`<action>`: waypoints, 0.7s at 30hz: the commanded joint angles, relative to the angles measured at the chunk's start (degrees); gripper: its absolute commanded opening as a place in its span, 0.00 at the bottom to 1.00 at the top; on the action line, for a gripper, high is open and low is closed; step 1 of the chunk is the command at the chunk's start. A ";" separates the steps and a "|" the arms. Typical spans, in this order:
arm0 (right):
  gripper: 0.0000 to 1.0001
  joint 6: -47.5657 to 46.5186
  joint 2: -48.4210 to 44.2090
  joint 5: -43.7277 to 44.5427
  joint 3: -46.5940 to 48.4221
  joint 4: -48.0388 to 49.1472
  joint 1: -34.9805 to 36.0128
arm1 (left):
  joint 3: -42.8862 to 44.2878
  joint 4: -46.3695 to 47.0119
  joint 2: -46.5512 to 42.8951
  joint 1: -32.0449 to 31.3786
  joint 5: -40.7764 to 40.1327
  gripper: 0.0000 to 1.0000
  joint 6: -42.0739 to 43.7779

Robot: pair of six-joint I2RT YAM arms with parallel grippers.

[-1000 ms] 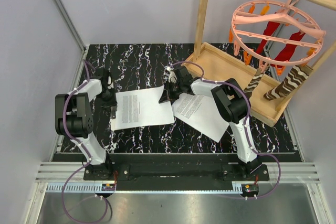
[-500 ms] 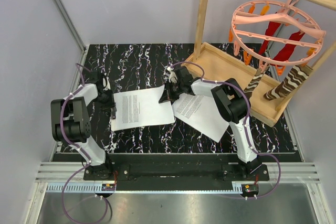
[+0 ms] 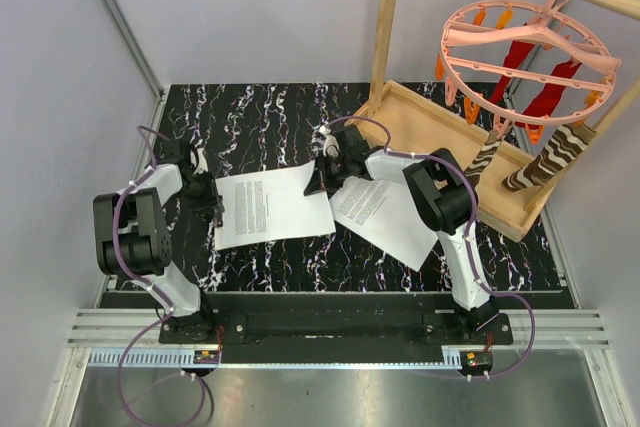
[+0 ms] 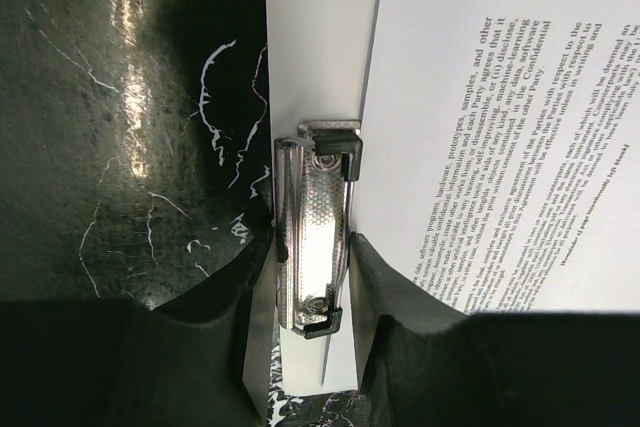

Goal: Put the files into the folder

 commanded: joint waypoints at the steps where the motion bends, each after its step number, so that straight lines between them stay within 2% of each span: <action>1: 0.00 -4.18 3.07 5.15 0.64 -3.94 0.80 | -1.23 2.34 -2.63 -0.10 7.83 0.00 -0.71; 11: 0.00 -3.75 3.16 4.19 3.09 -4.74 2.03 | -1.59 2.52 -2.89 0.08 9.60 0.00 -0.71; 21: 0.00 -2.25 4.56 3.92 4.59 -4.56 2.64 | -0.63 0.60 -2.72 -0.36 3.64 0.00 0.43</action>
